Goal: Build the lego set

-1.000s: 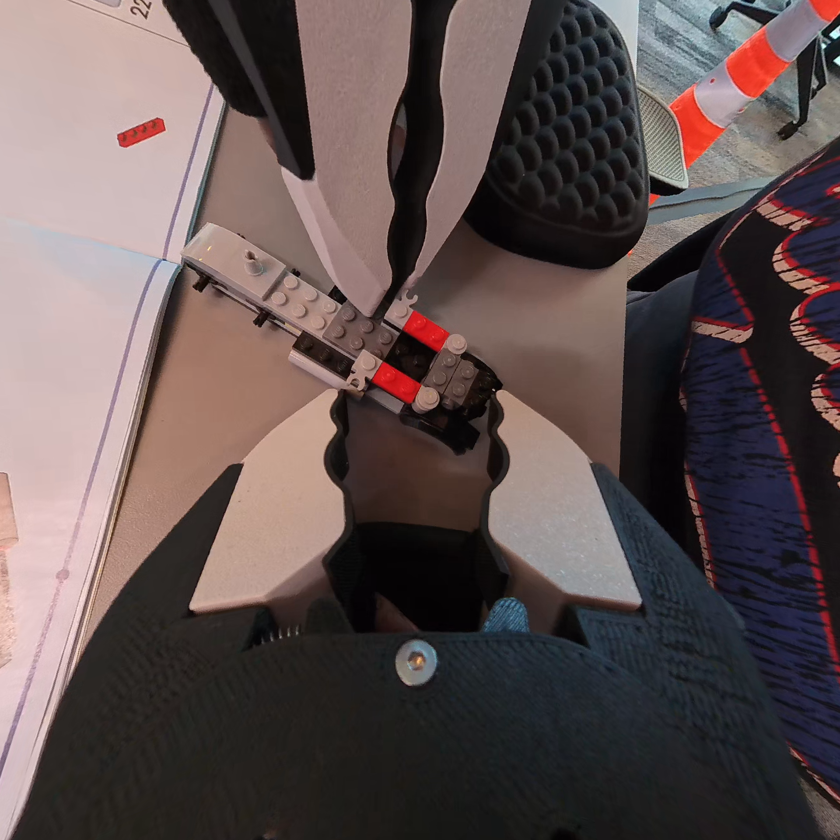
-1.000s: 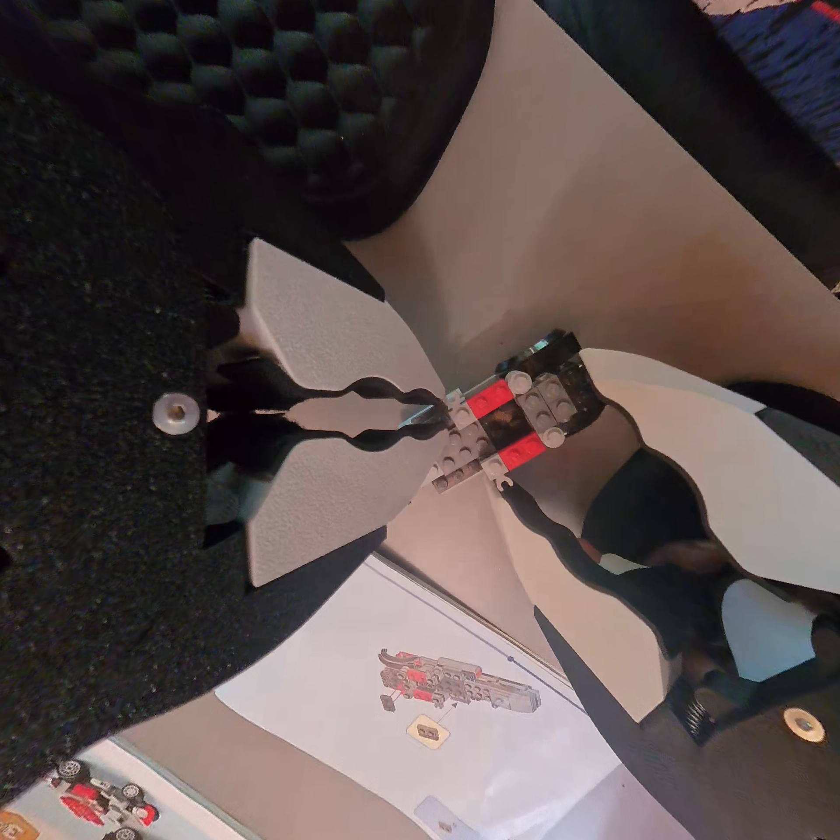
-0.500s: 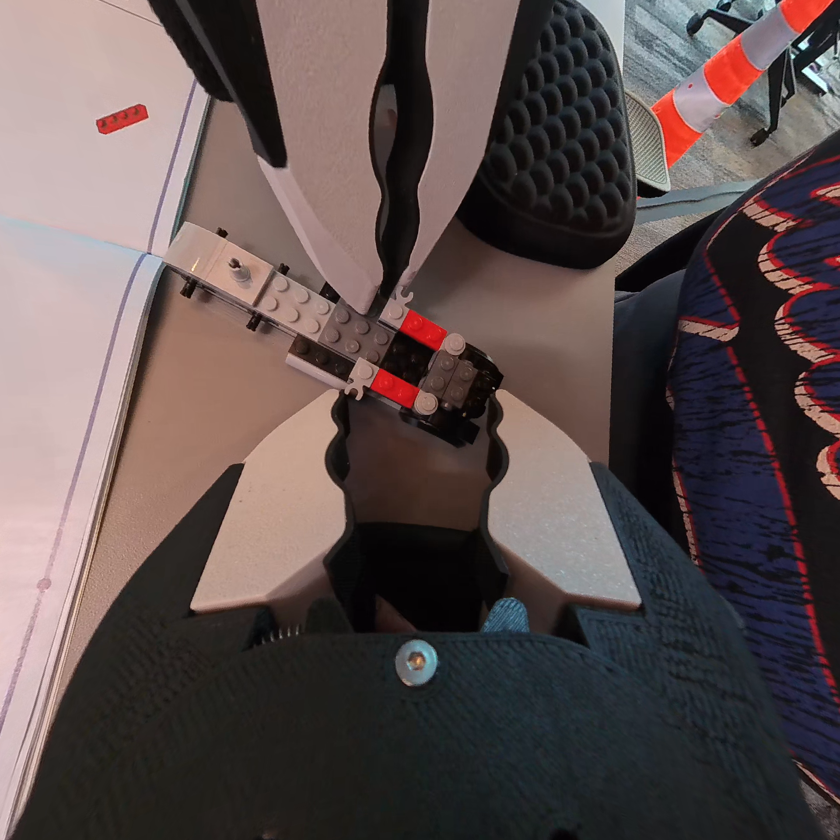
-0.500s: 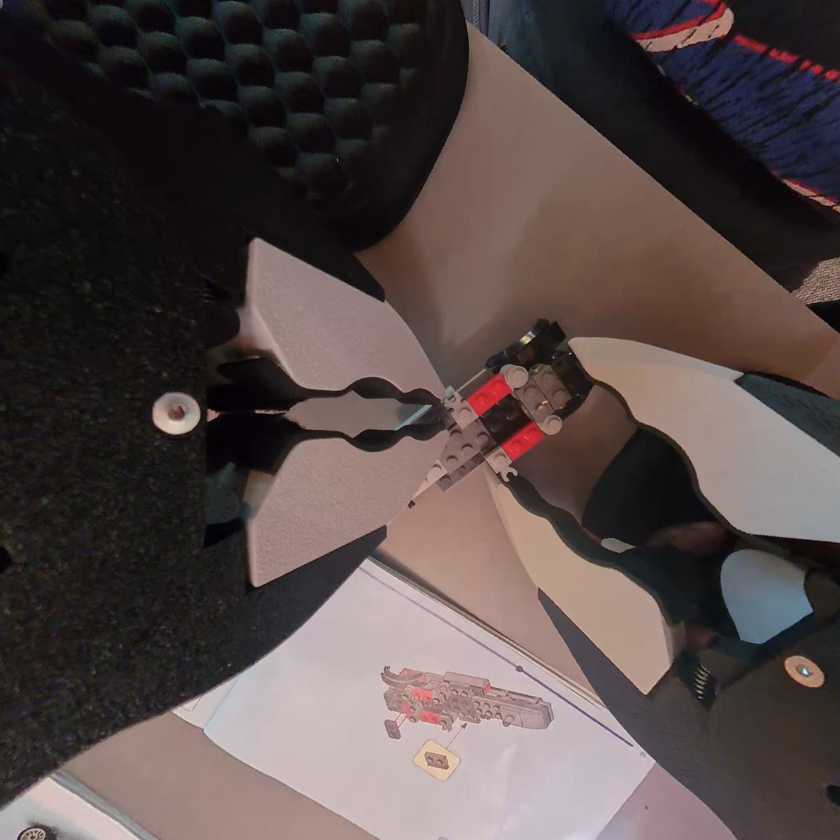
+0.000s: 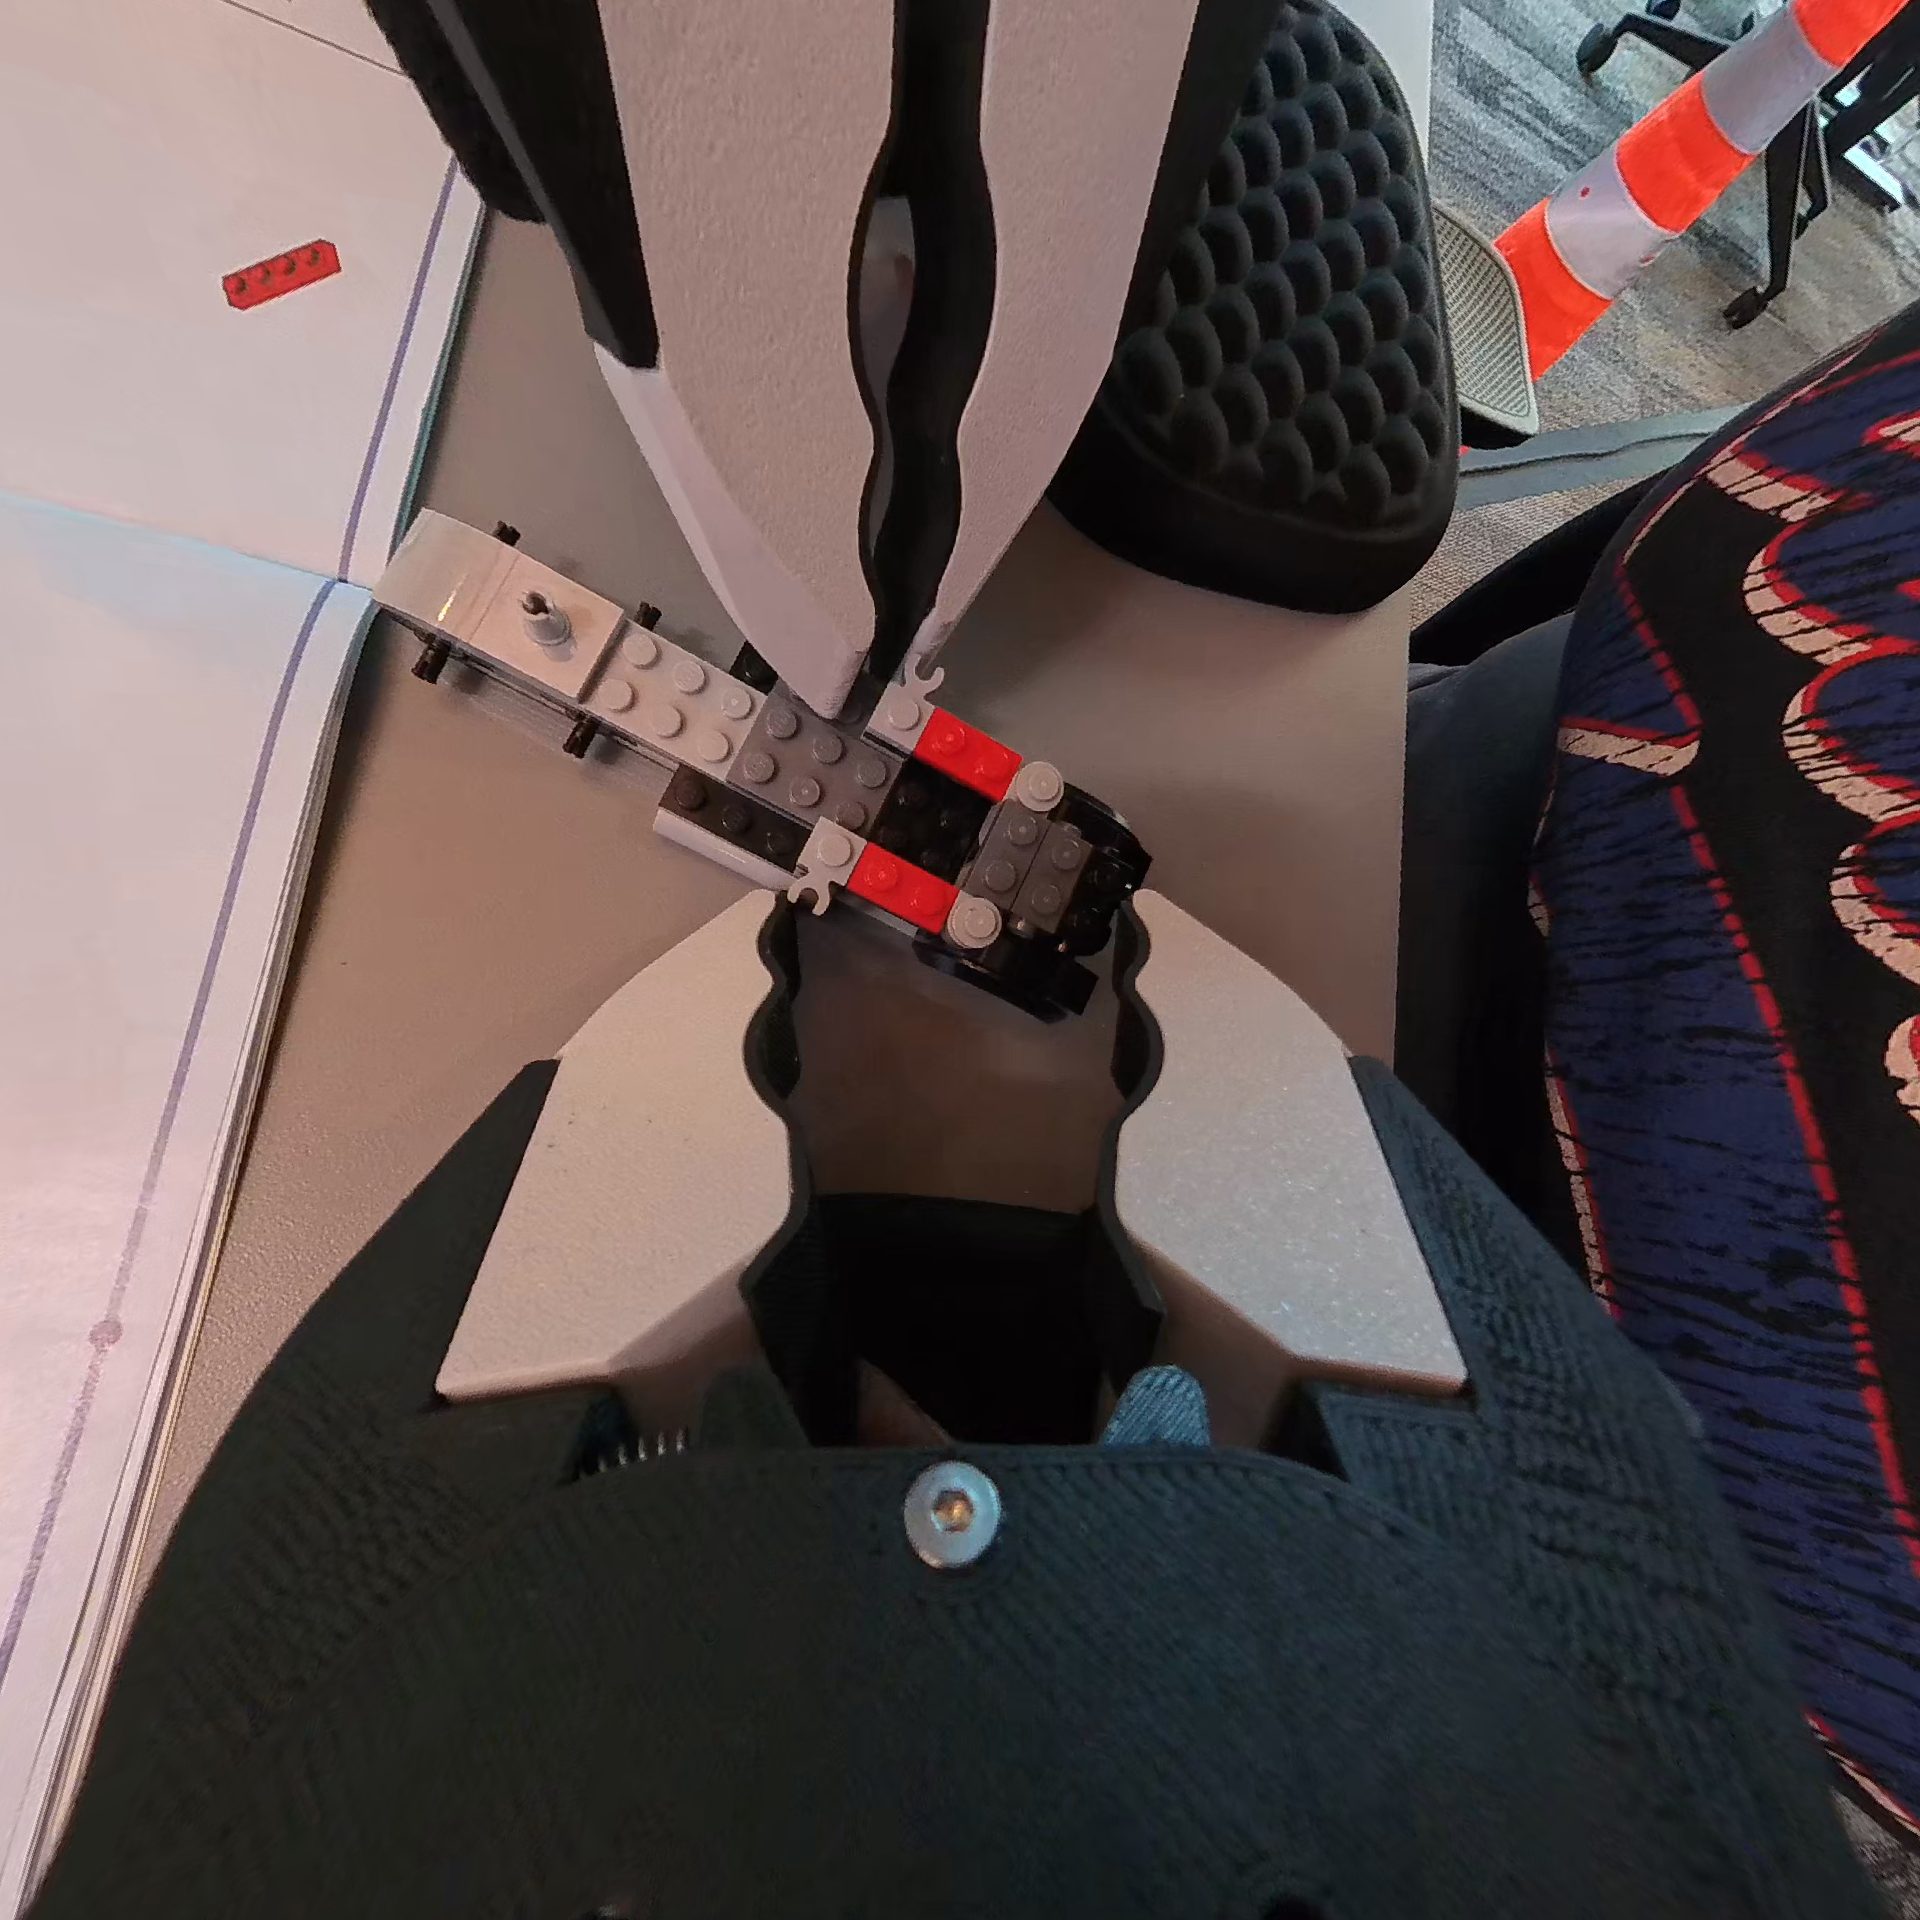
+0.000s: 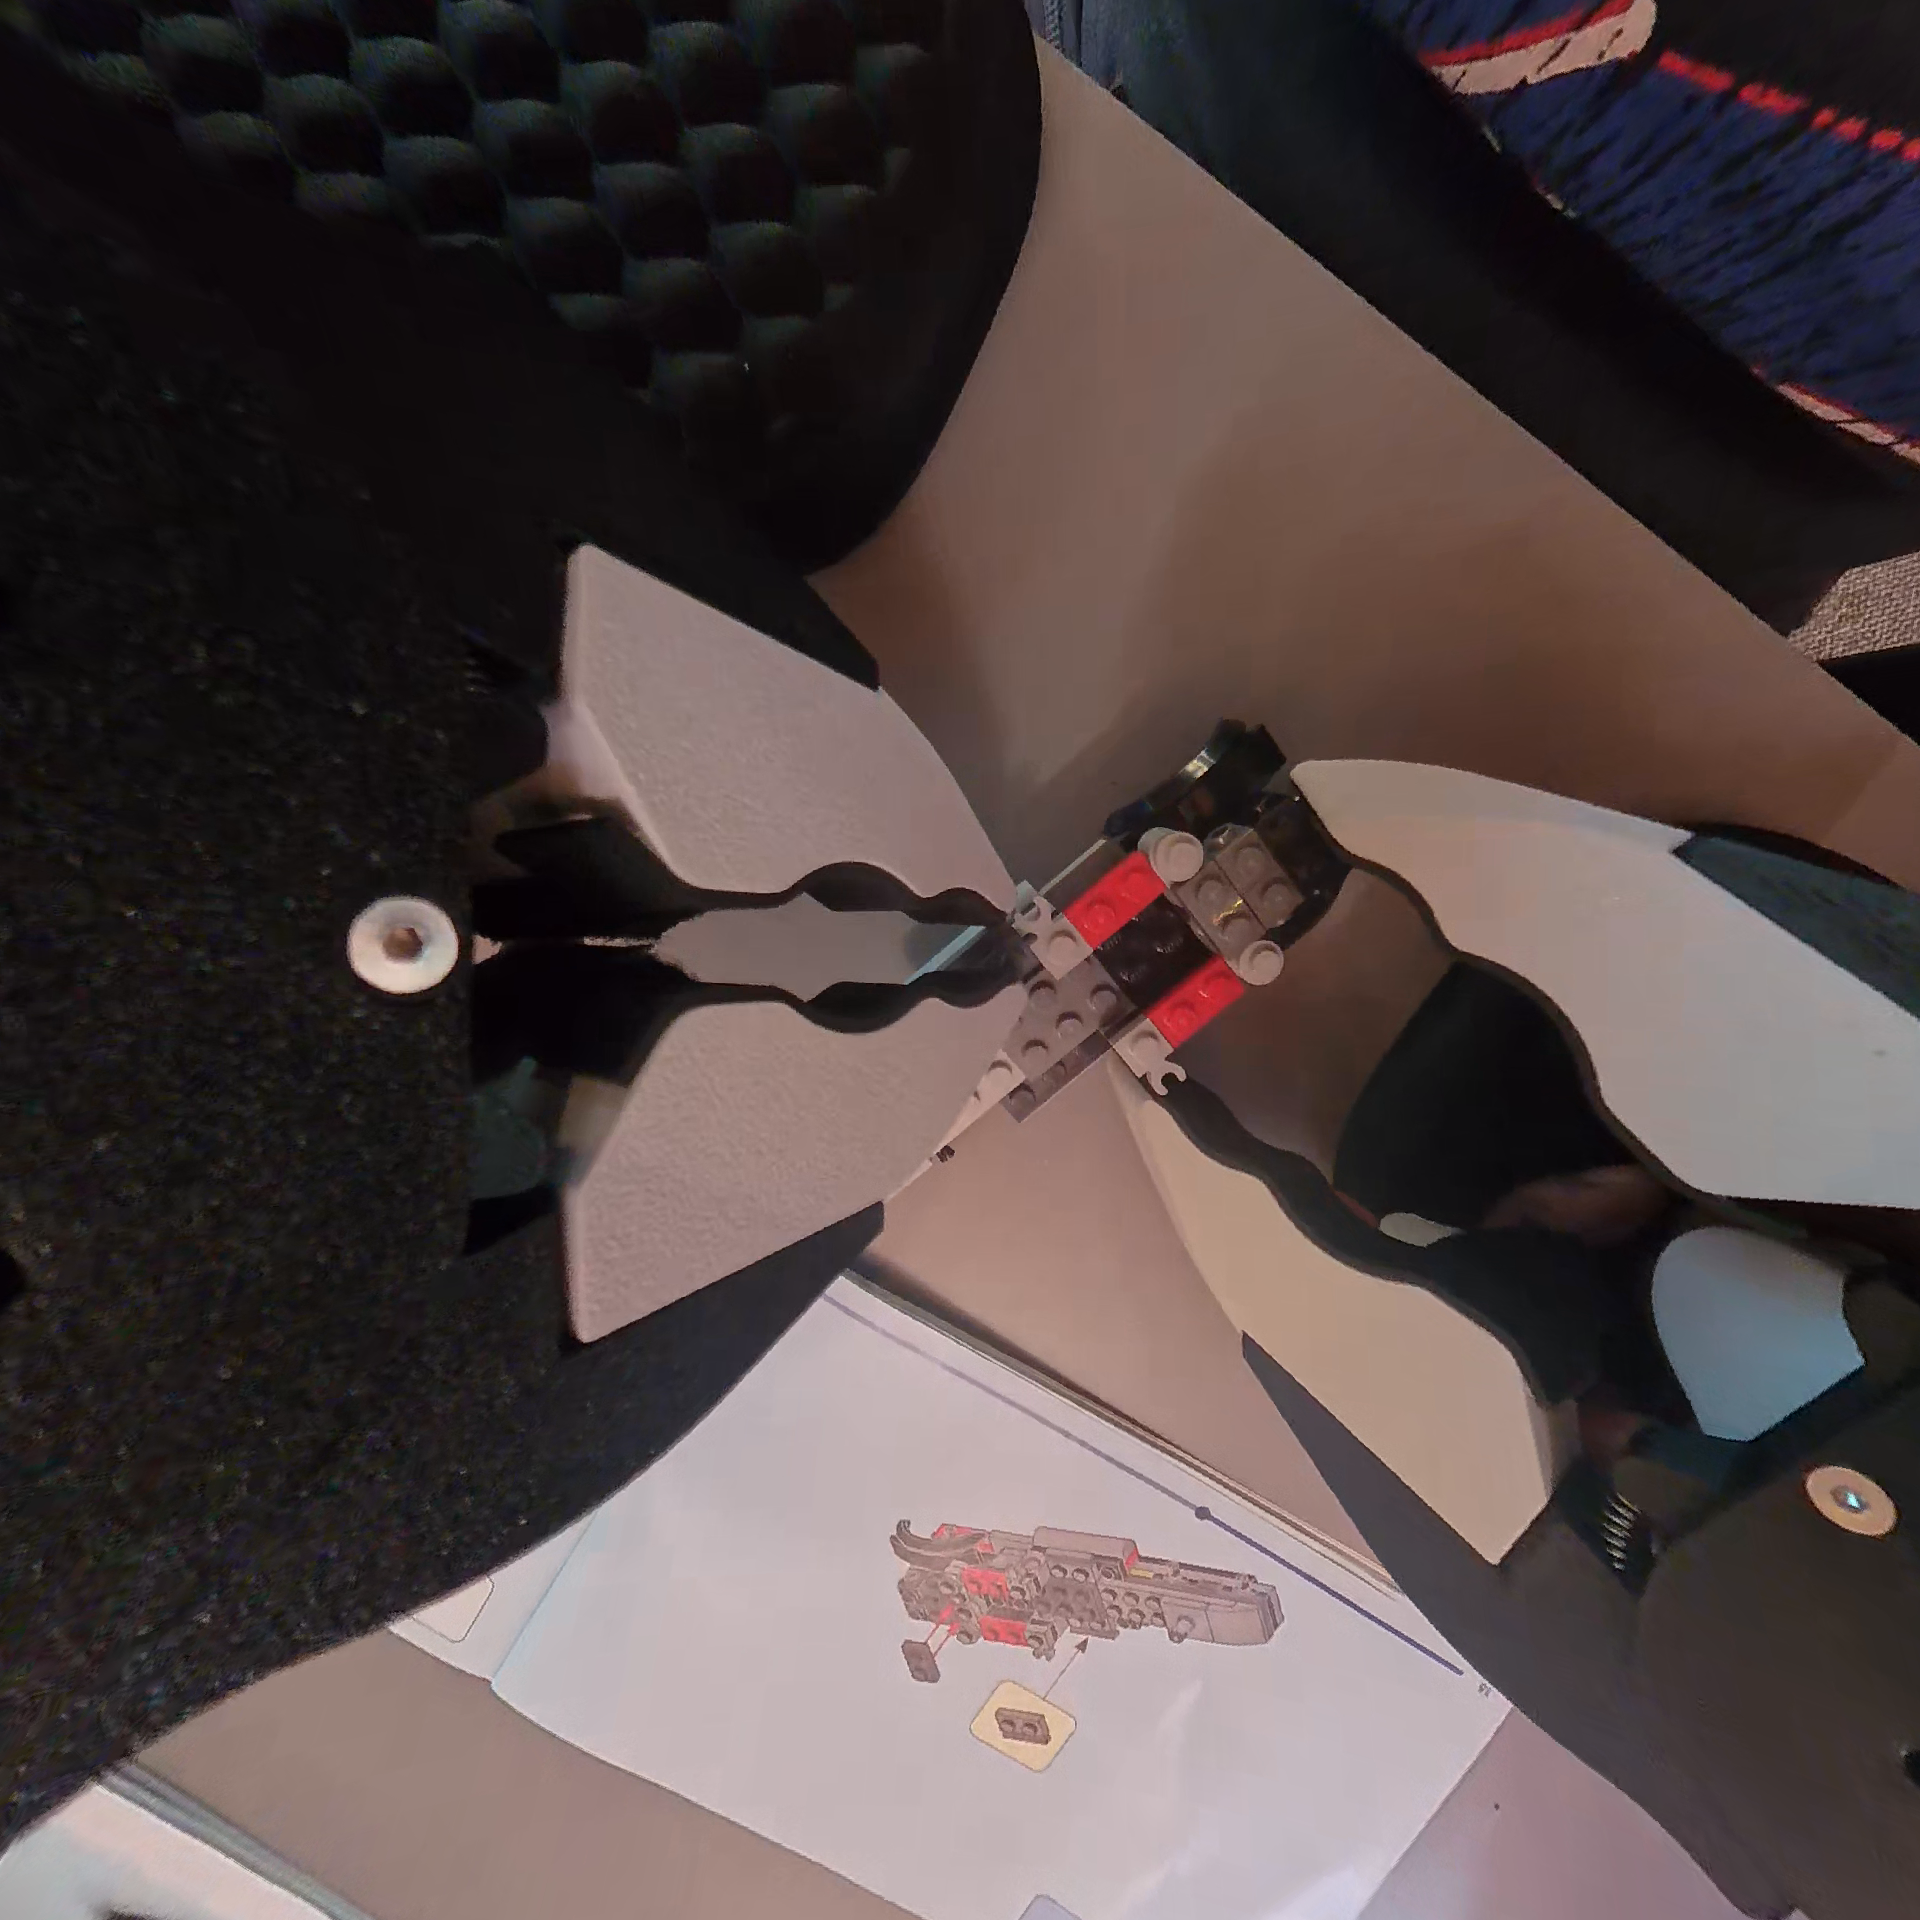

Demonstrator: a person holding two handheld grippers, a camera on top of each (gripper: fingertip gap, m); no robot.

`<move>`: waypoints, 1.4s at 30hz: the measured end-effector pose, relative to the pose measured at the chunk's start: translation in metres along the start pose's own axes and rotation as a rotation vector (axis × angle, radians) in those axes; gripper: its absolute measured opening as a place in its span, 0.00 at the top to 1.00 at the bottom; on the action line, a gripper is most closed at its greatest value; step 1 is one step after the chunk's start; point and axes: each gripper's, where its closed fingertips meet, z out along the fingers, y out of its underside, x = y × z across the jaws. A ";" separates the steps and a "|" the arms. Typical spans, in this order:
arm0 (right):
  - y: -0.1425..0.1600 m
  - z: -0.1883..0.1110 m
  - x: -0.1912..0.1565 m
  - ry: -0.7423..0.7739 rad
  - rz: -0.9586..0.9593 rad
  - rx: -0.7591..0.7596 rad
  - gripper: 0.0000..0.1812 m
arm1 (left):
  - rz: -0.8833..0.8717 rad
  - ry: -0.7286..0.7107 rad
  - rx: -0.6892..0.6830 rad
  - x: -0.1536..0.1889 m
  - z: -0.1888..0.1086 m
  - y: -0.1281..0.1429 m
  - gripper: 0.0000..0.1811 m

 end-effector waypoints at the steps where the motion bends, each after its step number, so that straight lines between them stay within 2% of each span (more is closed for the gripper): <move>1: 0.000 0.000 0.000 0.000 -0.001 -0.001 0.96 | 0.000 0.000 0.000 0.000 0.000 0.000 0.68; 17: -0.001 0.000 0.000 0.025 0.000 0.006 0.96 | 0.002 -0.002 -0.001 0.000 0.000 0.000 0.68; 42: -0.002 -0.001 0.001 0.182 0.063 0.092 0.96 | 0.008 -0.016 -0.001 -0.001 0.000 0.000 0.68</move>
